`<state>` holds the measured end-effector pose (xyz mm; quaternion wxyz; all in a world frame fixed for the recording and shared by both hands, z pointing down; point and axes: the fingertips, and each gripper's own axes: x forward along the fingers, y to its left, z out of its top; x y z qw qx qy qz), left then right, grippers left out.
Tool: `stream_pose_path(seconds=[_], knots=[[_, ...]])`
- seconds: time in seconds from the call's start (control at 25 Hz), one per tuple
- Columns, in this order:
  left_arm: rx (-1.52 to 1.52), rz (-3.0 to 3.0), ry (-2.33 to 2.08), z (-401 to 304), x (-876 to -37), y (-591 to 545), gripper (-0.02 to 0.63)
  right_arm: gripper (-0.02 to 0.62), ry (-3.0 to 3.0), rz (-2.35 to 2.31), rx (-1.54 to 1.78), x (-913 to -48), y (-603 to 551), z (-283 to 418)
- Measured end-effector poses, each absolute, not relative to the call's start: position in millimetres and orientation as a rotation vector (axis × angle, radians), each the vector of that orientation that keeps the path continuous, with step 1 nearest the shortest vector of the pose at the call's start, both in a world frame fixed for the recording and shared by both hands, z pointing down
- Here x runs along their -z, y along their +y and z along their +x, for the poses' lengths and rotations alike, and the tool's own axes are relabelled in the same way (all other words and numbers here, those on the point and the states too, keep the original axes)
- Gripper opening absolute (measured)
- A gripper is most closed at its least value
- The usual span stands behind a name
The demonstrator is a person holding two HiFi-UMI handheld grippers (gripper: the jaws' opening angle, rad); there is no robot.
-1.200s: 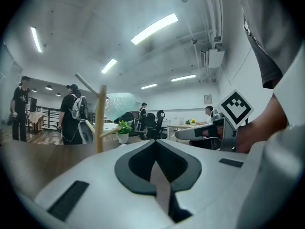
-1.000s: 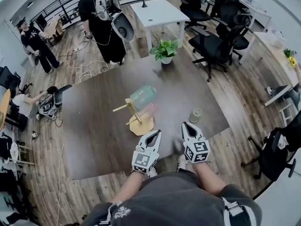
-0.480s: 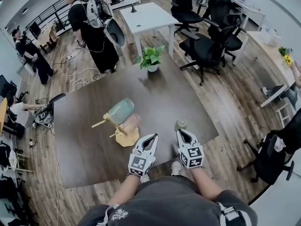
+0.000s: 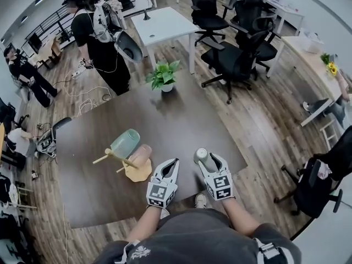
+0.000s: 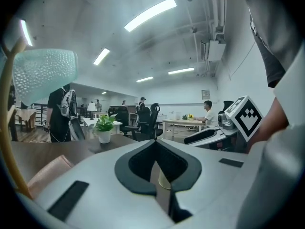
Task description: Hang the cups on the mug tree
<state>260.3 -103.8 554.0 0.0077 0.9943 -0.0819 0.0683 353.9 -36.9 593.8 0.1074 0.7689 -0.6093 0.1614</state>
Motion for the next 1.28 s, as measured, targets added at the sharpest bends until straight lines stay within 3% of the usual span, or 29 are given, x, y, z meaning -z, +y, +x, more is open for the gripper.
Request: stream_pose_path(seconds=[0.32,0.68,1.0,1.04,1.08,1.28], knots=[[-0.217,3.092,-0.296,278.8,-562.2,-107.8,0.005,0.347,-1.829,2.141,-0.579,-627.4,-44.6,360.6],[-0.242,3.073,-0.351,289.7,-572.8,-114.5,0.005,0.38,-1.819,2.084,-0.606,-649.4,-55.2,368.5],[-0.266,3.051,-0.382,289.7,-583.0,-116.1,0.005,0.377,-1.773,2.046,-0.638,-674.5,-71.7,374.2],[-0.269,3.049,-0.385,289.9,-583.9,-116.0,0.005,0.352,-1.765,2.06,-0.616,-672.3,-72.7,377.0],[-0.271,3.048,-0.387,290.1,-584.5,-116.0,0.005,0.28,-1.76,2.074,-0.595,-669.3,-73.2,379.4],[-0.268,3.047,-0.4,289.5,-584.0,-118.3,0.005,0.275,-1.786,2.079,-0.545,-664.9,-76.1,380.0]])
